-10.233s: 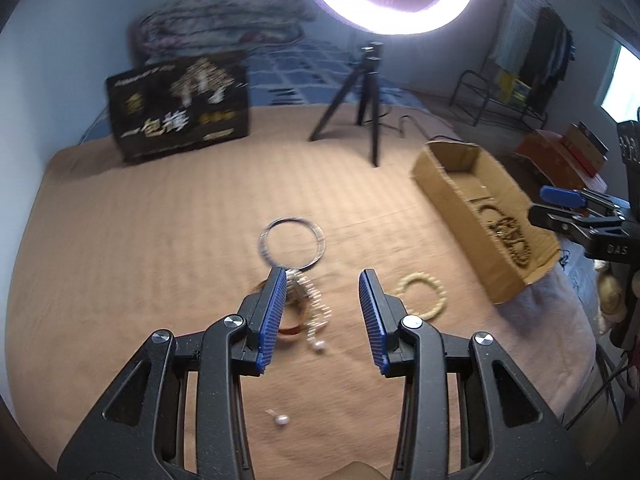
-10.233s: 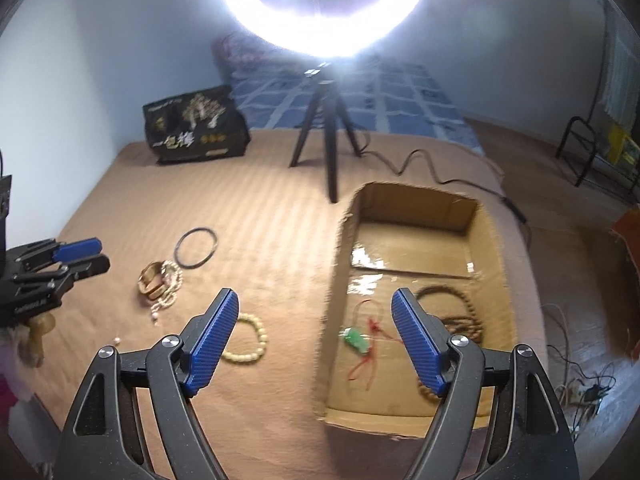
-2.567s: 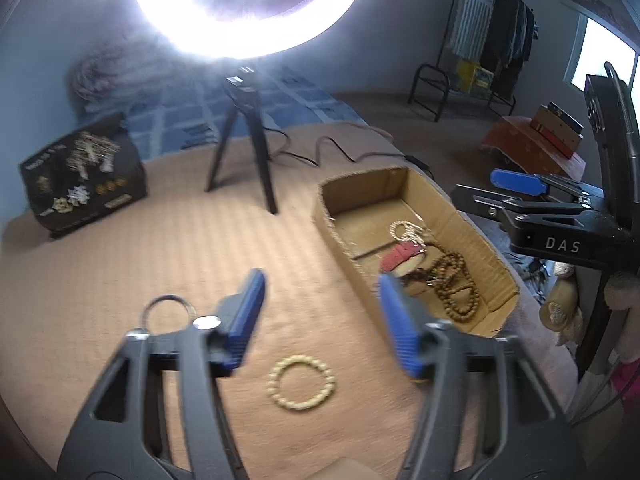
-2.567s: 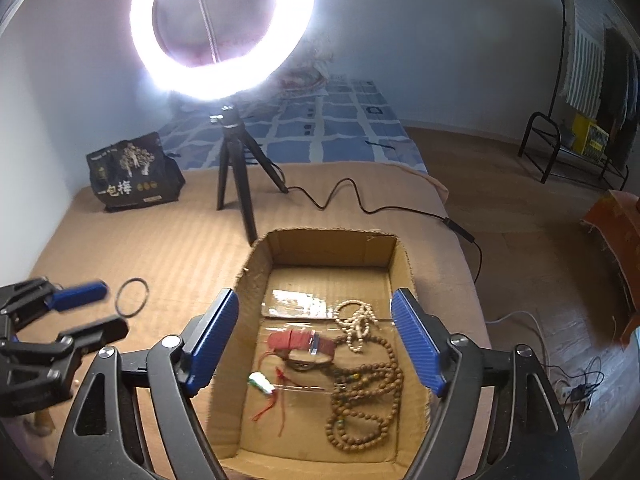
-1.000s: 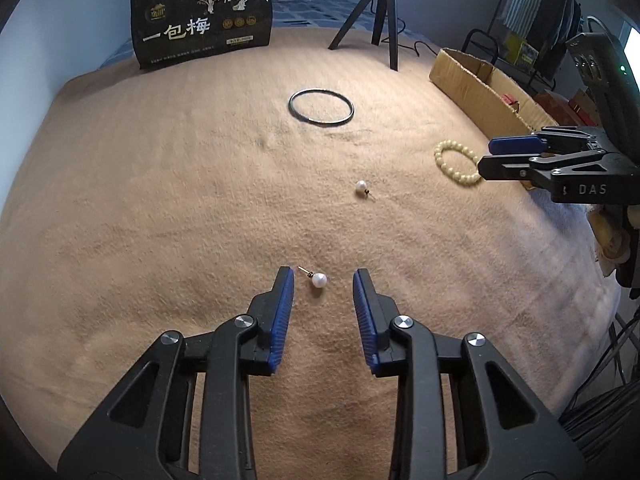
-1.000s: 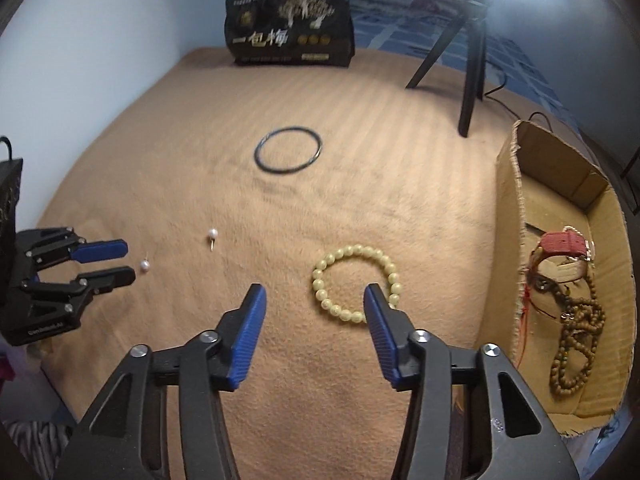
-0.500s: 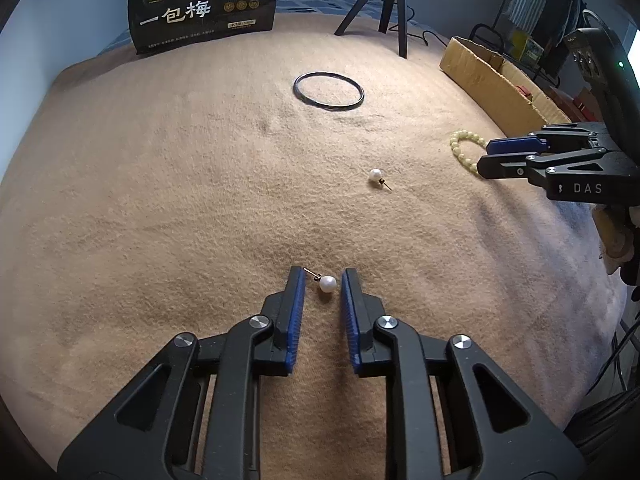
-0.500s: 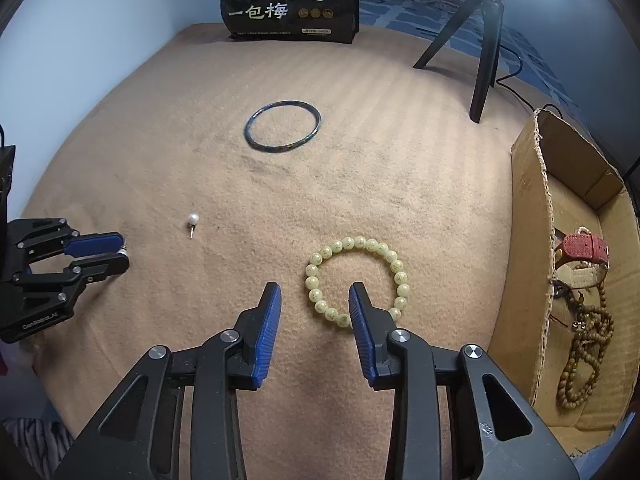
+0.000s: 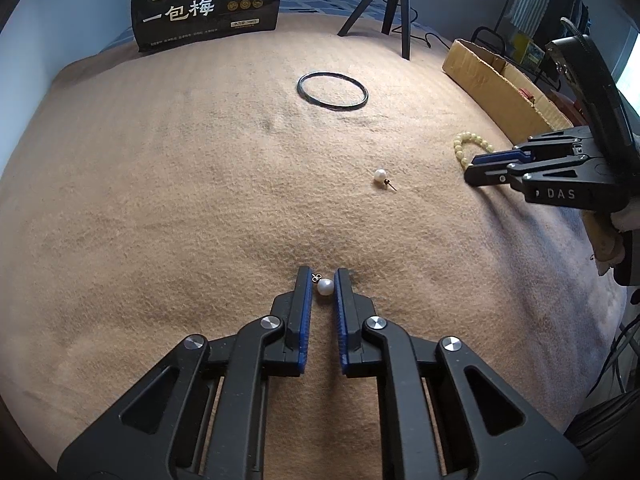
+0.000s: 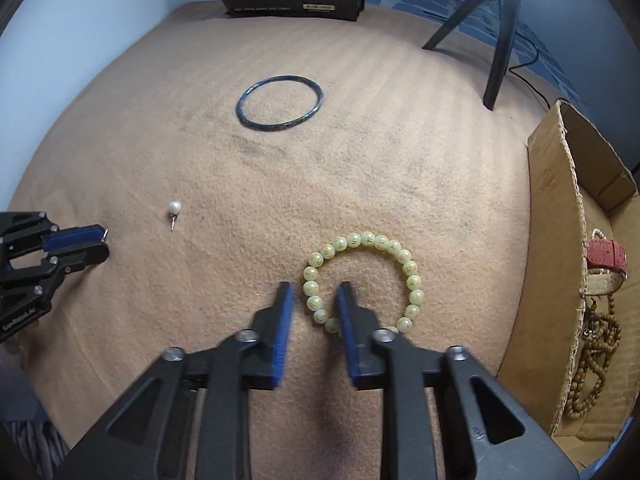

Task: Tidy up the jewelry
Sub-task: 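Close the left tool on the pearl earring while the right tool grasps the yellow bead bracelet, then lift the earring and bracelet with both tools and carry them over the box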

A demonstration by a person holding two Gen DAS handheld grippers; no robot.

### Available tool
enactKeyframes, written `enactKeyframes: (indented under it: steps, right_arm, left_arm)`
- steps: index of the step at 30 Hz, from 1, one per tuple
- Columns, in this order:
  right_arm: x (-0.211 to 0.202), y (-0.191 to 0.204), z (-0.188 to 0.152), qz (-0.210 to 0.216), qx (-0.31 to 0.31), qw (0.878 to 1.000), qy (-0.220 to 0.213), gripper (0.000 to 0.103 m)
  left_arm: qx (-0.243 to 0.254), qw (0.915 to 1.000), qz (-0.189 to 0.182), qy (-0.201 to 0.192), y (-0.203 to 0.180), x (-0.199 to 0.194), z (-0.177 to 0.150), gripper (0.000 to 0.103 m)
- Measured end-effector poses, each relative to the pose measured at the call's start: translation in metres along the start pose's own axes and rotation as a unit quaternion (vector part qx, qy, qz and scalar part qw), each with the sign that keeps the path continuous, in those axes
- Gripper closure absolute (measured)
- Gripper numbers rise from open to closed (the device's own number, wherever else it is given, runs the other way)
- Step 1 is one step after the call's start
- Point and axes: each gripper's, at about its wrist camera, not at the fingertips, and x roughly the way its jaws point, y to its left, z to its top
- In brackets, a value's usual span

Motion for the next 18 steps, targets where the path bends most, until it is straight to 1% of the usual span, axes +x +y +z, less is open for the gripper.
enactKeyframes:
  steps: [1, 2, 9, 18]
  right_arm:
    - [-0.001, -0.001, 0.000, 0.001, 0.001, 1.000, 0.000, 0.097]
    - [-0.001, -0.001, 0.000, 0.001, 0.002, 1.000, -0.001, 0.097]
    - [-0.018, -0.002, -0.004, 0.010, 0.013, 1.000, -0.022, 0.097]
    - [-0.049, -0.013, -0.006, 0.025, 0.037, 0.997, -0.055, 0.097]
  left_arm:
    - [-0.002, 1.0000, -0.001, 0.000, 0.001, 0.000, 0.000, 0.094]
    - [-0.003, 1.0000, -0.001, 0.000, 0.001, -0.001, 0.000, 0.094]
    - [-0.010, 0.9999, -0.007, -0.008, 0.001, -0.011, 0.002, 0.094]
    - [-0.012, 0.9994, -0.011, -0.030, -0.004, -0.031, 0.010, 0.094]
